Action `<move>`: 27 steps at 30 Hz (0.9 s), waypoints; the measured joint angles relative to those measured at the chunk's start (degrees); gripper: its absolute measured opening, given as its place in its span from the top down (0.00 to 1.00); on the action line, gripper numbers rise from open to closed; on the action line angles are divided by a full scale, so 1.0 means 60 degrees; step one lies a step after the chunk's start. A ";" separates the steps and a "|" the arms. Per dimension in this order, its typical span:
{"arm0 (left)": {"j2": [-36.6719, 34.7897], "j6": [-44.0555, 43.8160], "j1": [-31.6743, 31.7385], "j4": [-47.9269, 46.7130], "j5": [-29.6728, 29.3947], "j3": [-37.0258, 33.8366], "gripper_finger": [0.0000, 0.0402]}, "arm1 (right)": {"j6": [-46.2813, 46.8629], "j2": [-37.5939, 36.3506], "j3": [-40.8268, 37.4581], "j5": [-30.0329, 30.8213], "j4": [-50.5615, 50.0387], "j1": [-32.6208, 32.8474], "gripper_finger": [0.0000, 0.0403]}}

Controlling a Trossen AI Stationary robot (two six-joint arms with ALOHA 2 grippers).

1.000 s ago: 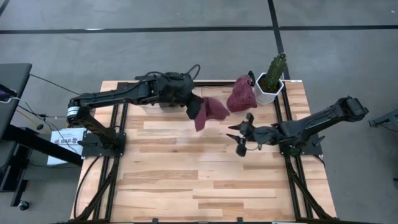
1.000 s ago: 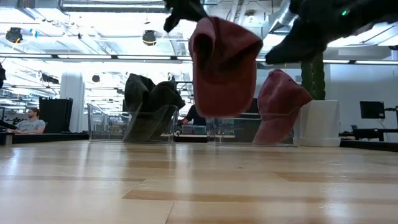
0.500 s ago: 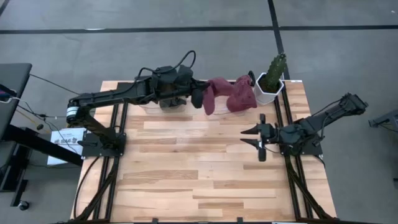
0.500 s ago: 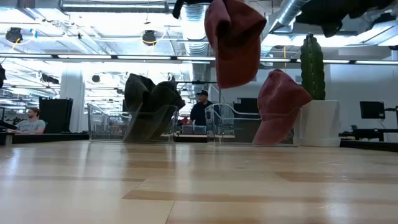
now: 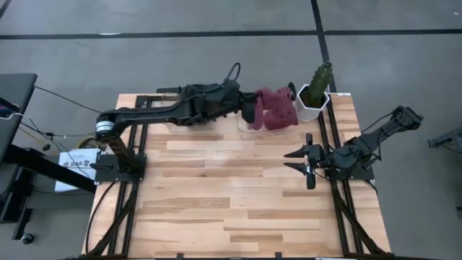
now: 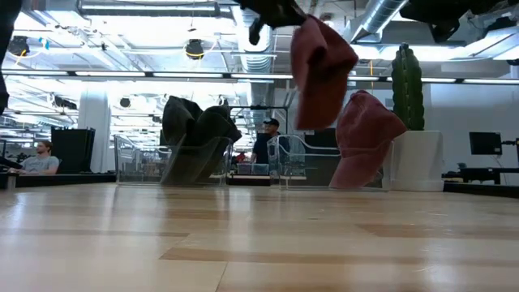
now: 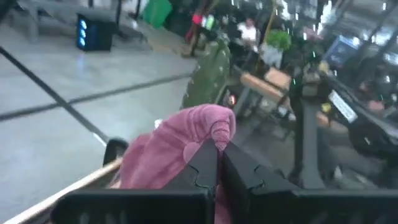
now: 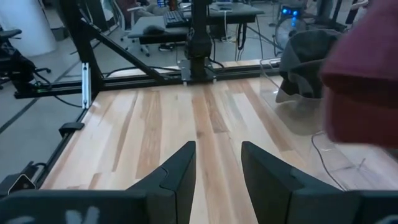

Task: Pick & Place hat
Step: Put the red cap into the right transparent bin

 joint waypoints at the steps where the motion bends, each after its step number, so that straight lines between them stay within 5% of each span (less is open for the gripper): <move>1: 0.0147 0.0000 0.0000 0.0309 -0.0131 0.0000 0.98 | 0.0022 0.0013 0.0000 0.0015 0.0004 0.0021 0.71; 11: 0.0636 0.1119 0.0036 0.0966 -0.2003 -0.0004 0.98 | 0.0501 0.0052 0.0000 0.0011 -0.0386 0.0075 0.71; 27: 0.1408 0.0550 0.0103 0.1556 -0.3012 -0.0004 0.98 | 0.0513 0.0052 0.0000 0.0022 -0.0386 0.0074 0.71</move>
